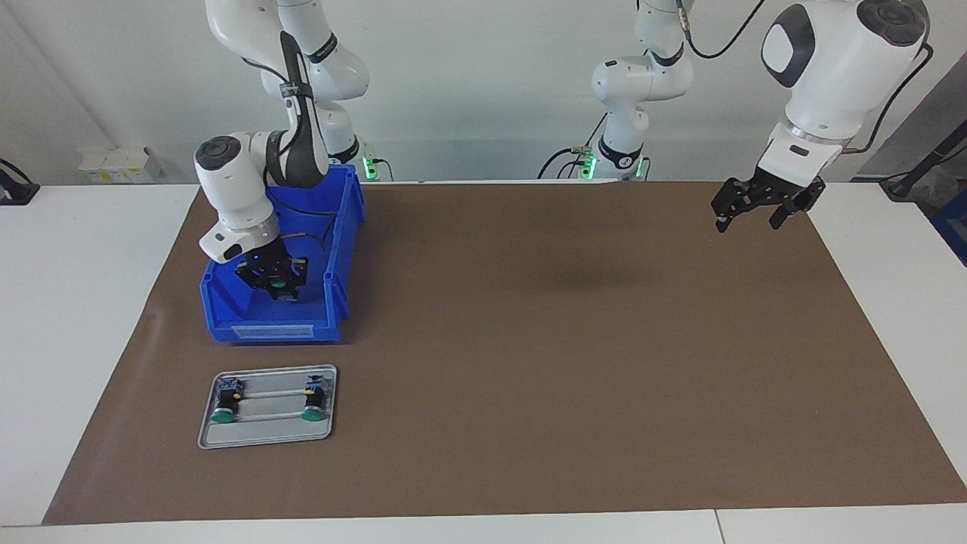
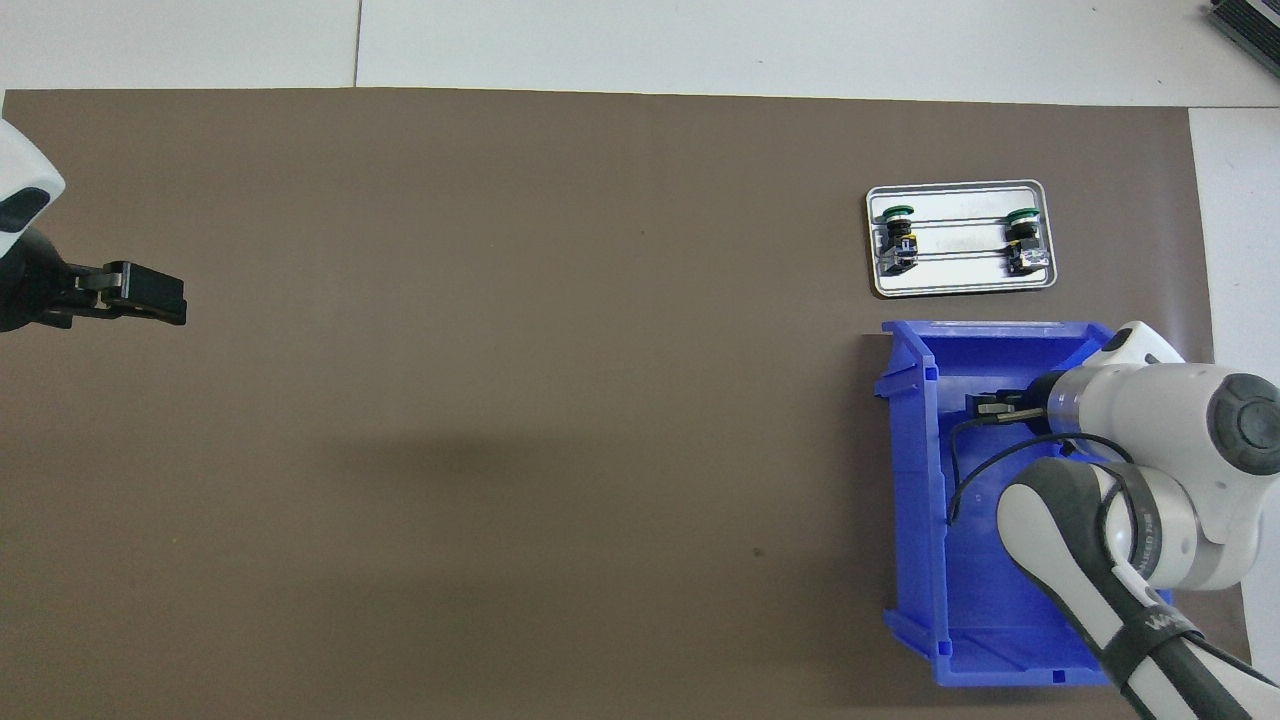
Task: Place and press button with both arms
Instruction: 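Lower the button into the blue bin and open the right gripper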
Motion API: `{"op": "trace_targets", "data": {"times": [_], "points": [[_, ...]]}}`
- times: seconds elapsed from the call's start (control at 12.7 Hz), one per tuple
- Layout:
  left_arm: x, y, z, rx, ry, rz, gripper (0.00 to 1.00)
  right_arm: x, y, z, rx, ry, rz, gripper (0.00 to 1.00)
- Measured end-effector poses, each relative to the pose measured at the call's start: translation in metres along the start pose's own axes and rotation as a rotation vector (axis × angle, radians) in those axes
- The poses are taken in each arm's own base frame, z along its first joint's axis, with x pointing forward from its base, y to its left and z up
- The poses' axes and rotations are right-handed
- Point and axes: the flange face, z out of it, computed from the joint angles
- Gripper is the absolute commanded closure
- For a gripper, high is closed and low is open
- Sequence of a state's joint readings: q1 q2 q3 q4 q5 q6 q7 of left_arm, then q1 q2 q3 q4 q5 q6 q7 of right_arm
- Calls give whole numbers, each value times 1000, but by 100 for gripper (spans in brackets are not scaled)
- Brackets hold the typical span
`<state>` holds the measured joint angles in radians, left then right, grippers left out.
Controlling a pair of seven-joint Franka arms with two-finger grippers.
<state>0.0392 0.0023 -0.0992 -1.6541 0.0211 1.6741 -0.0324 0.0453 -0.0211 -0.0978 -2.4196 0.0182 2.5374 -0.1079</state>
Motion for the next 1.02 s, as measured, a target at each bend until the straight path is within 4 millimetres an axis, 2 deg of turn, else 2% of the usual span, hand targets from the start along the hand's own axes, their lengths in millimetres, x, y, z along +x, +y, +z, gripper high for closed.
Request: {"op": "trace_targets", "data": {"times": [0.08,0.16,0.32,0.55,0.71,0.79,1.02], "points": [[0,0,0,0,0,0,0,-1,0,2,0,-4,0,41],[0,0,0,0,0,0,0,-2,0,4,1,-8,1,25],[0,0,0,0,0,0,0,-3,0,5,2,-11,5,1],[0,0,0,0,0,0,0,-2,0,3,1,-6,7,1],[0,0,0,0,0,0,0,8,0,-13,2,4,24,1],[0,0,0,0,0,0,0,16,1,-29,6,-12,37,1],[0,0,0,0,0,0,0,44,3,-103,16,-61,73,0]]}}
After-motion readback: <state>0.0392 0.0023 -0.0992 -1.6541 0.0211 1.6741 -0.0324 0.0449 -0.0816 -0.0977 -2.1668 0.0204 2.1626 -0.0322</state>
